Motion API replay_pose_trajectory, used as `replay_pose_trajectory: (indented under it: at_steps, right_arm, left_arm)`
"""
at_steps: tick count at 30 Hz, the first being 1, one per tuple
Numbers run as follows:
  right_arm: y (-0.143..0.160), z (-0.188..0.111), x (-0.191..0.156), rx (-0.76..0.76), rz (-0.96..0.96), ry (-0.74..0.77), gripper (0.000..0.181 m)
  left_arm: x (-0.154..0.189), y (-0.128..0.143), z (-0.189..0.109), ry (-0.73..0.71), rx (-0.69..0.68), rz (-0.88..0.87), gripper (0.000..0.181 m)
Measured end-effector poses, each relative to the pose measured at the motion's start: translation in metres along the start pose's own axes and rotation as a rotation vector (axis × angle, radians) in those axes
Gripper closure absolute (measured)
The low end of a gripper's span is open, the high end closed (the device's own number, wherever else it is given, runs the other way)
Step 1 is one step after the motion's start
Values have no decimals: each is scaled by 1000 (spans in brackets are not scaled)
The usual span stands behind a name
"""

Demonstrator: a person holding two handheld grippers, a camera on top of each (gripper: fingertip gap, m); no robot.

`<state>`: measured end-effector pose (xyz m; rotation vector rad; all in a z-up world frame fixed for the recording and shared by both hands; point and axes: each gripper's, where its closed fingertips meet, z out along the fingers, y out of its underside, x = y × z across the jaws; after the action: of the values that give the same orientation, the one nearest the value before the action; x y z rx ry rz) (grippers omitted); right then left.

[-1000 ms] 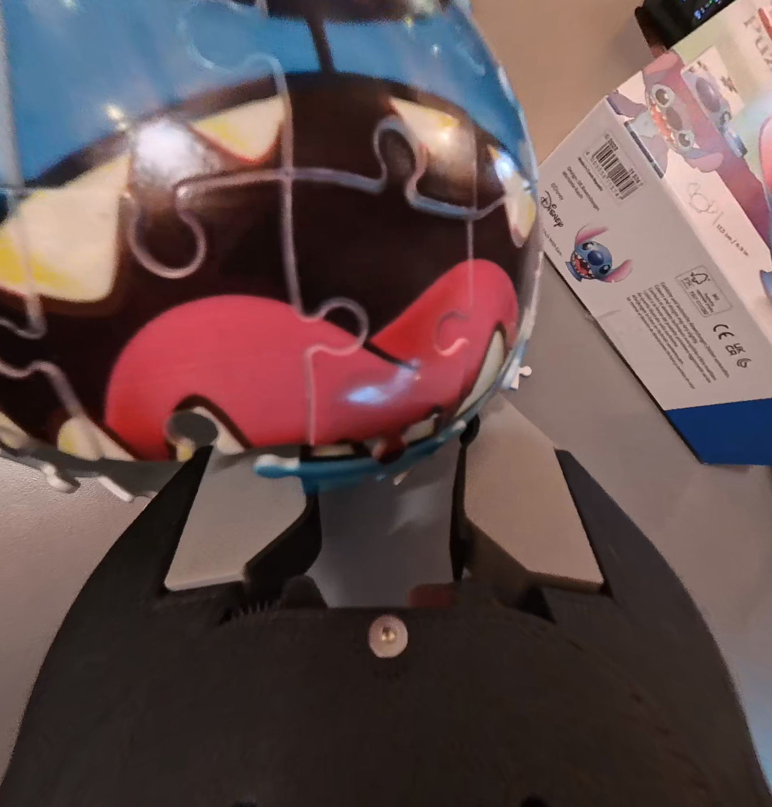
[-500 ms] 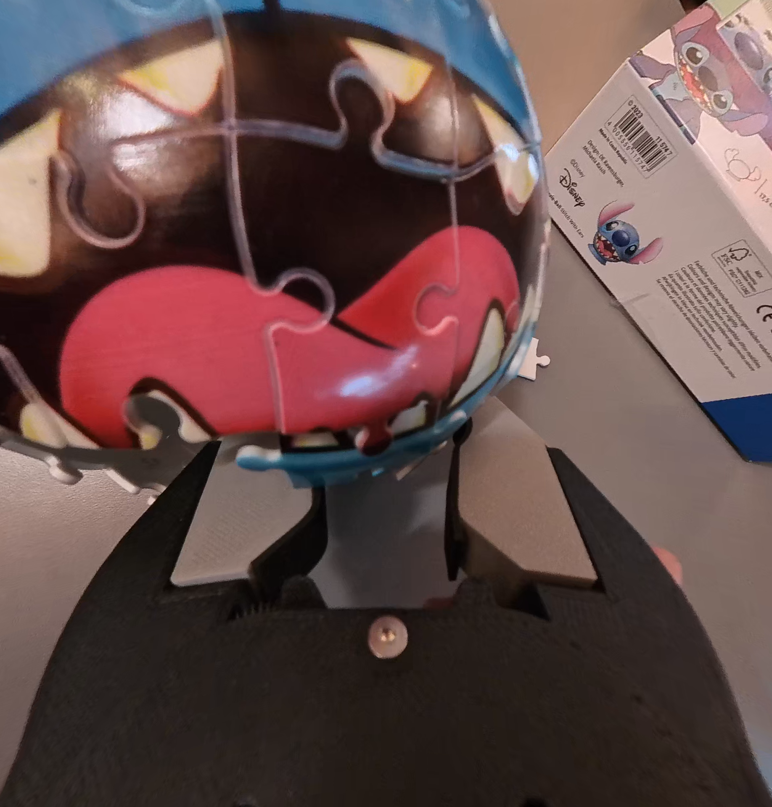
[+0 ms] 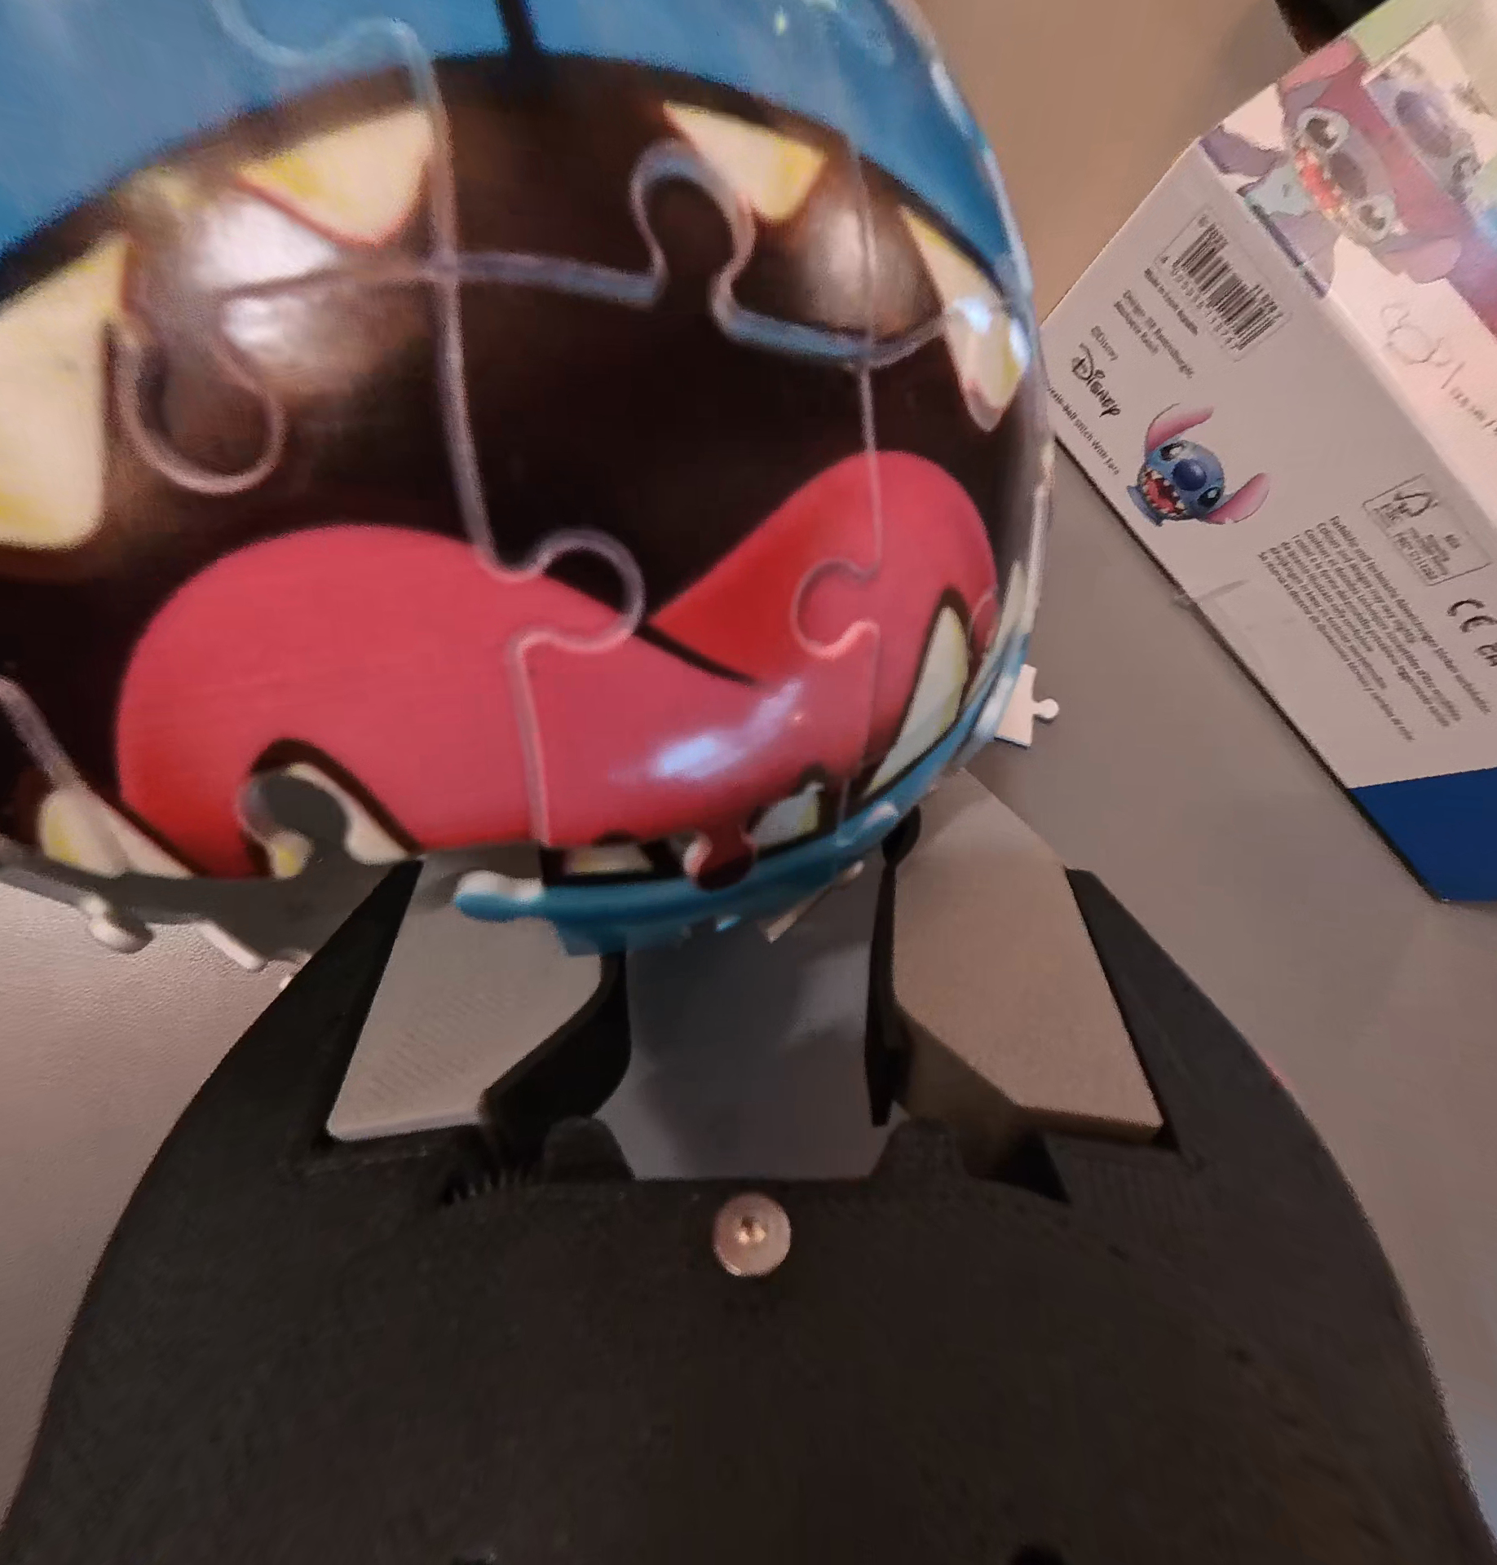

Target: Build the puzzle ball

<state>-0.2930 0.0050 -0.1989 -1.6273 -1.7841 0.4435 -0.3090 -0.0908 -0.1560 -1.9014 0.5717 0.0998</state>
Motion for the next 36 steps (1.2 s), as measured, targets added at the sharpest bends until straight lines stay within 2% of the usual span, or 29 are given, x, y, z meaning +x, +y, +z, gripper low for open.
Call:
replay_pose_trajectory:
  at_steps: [4,8,12,14,20,22,24,27,30,33,36]
  right_arm:
    - [-2,-6,-6,35,32,-63,113]
    - [-11,-24,4,148,12,-15,110]
    - [-2,-44,-1,207,35,-37,110]
    - [3,-62,4,267,39,-2,110]
    - [23,-125,72,482,157,240,109]
    - [25,-148,84,573,168,242,110]
    - [28,-163,93,640,152,248,98]
    - [38,-167,101,648,127,235,98]
    - [49,-157,110,597,137,200,97]
    - [67,-138,120,473,107,176,97]
    - [87,-122,124,364,66,113,106]
  left_arm:
    - [1,3,-2,-4,-6,-5,90]
    - [-1,2,-6,-8,-2,-19,90]
    - [-1,2,-9,-15,-6,-26,90]
    - [-3,6,-10,-26,-18,-28,90]
    - [-3,15,-10,-25,-41,-69,90]
    - [-2,17,-8,-29,-52,-55,91]
    - [-1,21,-6,-36,-71,-46,90]
    - [-4,21,-7,-48,-67,-54,91]
    - [-11,25,-8,-72,-80,-57,90]
    - [-20,30,-6,-96,-97,-14,90]
    - [-31,42,-4,-123,-139,60,90]
